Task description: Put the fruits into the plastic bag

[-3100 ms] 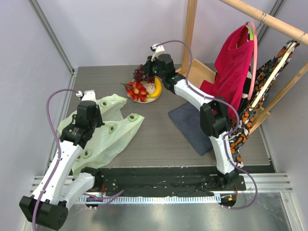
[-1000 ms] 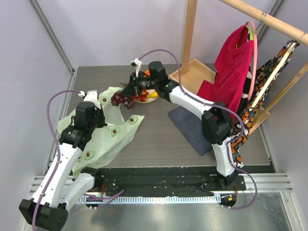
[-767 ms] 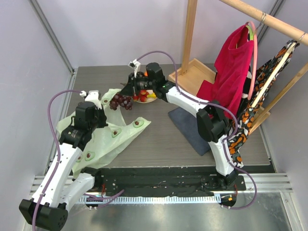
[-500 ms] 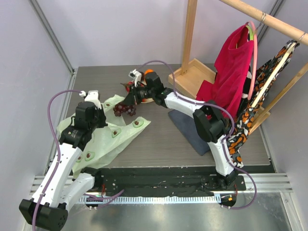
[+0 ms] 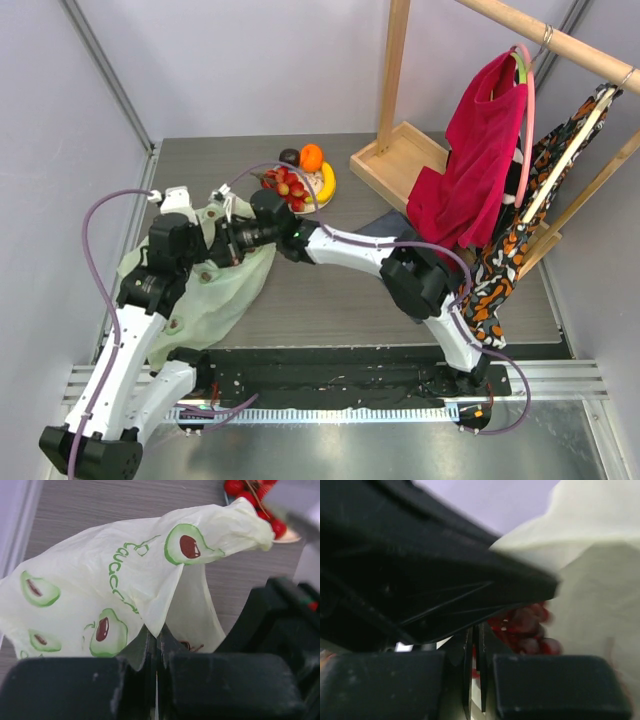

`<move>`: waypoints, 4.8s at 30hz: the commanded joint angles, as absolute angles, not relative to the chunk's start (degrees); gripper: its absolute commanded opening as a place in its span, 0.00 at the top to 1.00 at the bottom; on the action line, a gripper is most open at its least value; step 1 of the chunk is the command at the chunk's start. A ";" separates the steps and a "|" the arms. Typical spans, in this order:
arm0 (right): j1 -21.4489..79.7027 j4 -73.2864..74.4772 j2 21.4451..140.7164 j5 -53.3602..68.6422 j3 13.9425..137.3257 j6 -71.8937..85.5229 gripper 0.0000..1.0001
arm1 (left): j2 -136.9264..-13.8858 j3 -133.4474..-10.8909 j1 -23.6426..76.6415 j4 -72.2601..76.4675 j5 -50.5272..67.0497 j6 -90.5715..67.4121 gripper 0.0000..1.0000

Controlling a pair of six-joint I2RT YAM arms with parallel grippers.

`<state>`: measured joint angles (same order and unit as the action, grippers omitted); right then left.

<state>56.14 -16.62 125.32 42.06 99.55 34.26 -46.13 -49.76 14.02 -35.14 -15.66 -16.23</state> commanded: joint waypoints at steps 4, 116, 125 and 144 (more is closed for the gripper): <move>56.42 -34.38 139.54 51.06 108.97 50.98 0.99 | -46.32 -50.01 13.54 -34.28 -14.33 -17.40 1.00; 47.29 2.02 110.56 27.77 106.70 25.40 0.99 | -33.92 -48.08 12.83 -30.67 -29.01 -19.42 1.00; 47.29 1.50 108.81 27.42 106.35 23.82 0.79 | -30.41 -46.93 12.83 -29.79 -32.34 -18.99 1.00; 38.85 0.35 91.67 18.73 88.34 19.86 0.24 | -28.57 -46.41 12.83 -29.36 -35.42 -16.00 1.00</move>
<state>41.63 3.44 96.36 22.90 91.29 21.06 -29.19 -46.57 13.08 -32.80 -33.98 -16.78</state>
